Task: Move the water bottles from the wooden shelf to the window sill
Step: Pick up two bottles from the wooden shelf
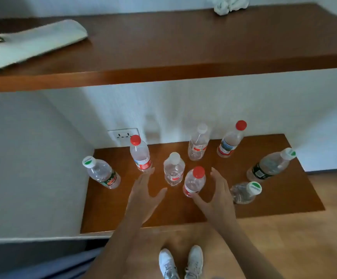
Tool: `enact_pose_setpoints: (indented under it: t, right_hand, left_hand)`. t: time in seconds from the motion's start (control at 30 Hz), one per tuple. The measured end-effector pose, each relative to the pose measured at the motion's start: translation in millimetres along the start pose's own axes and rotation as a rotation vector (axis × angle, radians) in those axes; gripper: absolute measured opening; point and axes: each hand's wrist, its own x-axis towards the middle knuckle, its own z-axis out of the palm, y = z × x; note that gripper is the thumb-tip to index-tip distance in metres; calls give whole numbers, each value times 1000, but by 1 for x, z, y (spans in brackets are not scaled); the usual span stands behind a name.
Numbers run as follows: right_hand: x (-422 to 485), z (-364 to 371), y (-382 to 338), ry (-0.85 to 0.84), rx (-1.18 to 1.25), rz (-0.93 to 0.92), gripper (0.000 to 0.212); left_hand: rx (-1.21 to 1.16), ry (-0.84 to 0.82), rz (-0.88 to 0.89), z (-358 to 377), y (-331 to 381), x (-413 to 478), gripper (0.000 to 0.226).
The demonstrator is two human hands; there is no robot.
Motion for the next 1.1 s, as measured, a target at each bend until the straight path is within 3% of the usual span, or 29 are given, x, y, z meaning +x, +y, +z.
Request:
enact_pose_setpoints:
  t: [0.2,0.4,0.7,0.9,1.1]
  right_hand:
    - [21,36,24,-23,163,133,102]
    - [38,63,40,-9,248,118,99]
    - [44,70,39,31,220,102,71]
    - [43,57,32,64,232,99,73]
    - [39,30,6,142,294,9,76]
  left_hand:
    - [-151,-136,-94,25,-10,42,94]
    - [-239,-233,10,42,-8,63,100]
    - [-312,-189,20,58,2,79,105]
    - [-380,-171,-66,55,5,75,87]
    - [-400,-133,-32,27,30,50,76]
